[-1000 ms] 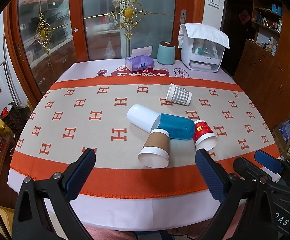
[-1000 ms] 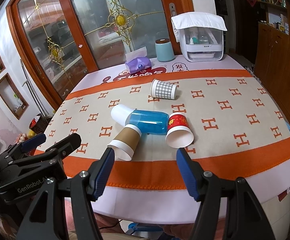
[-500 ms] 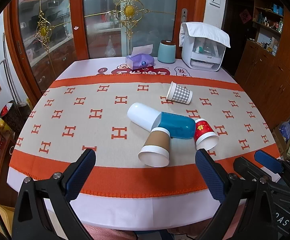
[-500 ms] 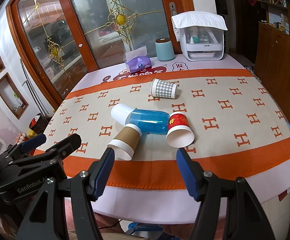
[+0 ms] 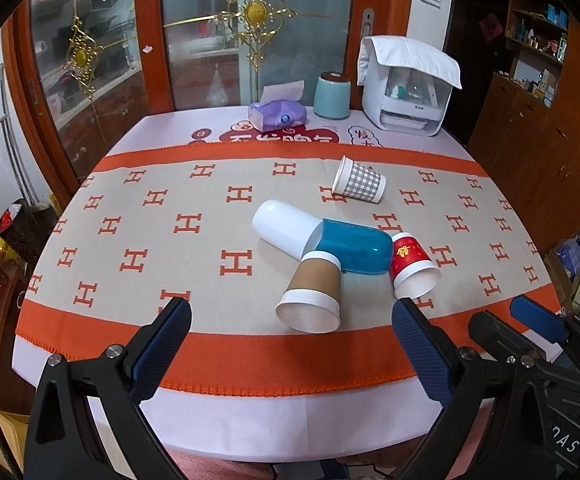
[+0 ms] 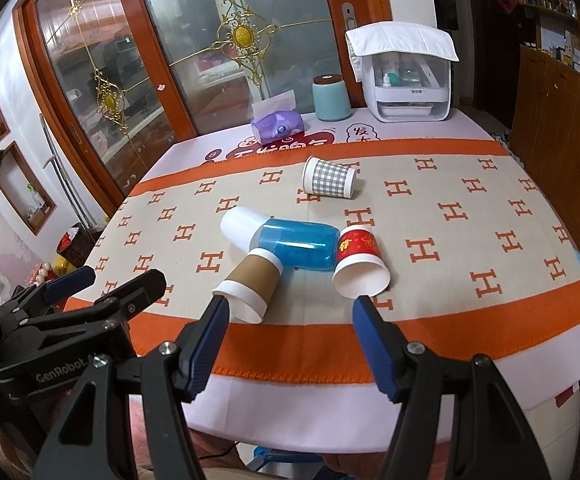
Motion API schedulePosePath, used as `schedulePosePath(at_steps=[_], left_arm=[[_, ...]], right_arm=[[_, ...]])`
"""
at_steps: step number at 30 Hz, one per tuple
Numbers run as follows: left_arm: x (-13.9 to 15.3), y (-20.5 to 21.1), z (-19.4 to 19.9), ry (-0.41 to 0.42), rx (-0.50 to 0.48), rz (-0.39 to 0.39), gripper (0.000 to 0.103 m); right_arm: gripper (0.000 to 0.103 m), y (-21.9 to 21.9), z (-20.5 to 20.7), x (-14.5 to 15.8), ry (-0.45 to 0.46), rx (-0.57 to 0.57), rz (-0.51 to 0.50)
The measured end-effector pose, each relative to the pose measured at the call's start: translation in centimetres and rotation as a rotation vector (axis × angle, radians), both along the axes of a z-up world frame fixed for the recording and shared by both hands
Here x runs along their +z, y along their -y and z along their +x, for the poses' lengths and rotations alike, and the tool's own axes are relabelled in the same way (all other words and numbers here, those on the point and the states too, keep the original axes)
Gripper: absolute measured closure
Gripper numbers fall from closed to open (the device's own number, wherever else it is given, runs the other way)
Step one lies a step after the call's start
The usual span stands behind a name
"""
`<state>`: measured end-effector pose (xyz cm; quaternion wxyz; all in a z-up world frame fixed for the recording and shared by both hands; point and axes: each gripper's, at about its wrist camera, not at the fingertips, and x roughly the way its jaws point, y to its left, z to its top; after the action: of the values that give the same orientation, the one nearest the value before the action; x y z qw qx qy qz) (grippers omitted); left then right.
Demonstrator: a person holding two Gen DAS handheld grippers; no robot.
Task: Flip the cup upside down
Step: 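Move the right tool to the brown-sleeved cup and close its fingers around it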
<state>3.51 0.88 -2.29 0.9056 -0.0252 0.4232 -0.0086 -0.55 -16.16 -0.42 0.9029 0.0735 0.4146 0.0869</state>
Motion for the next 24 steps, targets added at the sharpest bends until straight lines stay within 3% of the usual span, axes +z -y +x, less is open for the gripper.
schedulePosePath(at_steps=[6,11,18,24], left_arm=[[-0.4,-0.7,3.0,-0.07,-0.053,-0.028,0.003],[-1.3,-1.9,6.7,-0.171,-0.107,-0.135,0.003],[-5.1,-2.4,12.0,-0.31,-0.171,-0.267,0.003],[-9.1,-1.2,15.3,-0.436,-0.203,-0.206,0.003]], right_arm=[[0.038,0.1,1.9,-0.6,-0.022,0.004,0.007],[0.038,0.7,4.2,-0.4,-0.061,0.006,0.038],[0.039,1.8,8.6,-3.1,-0.199,0.001,0.133],[0.038,2.2,10.8,-6.6,-0.33,-0.003,0.222]])
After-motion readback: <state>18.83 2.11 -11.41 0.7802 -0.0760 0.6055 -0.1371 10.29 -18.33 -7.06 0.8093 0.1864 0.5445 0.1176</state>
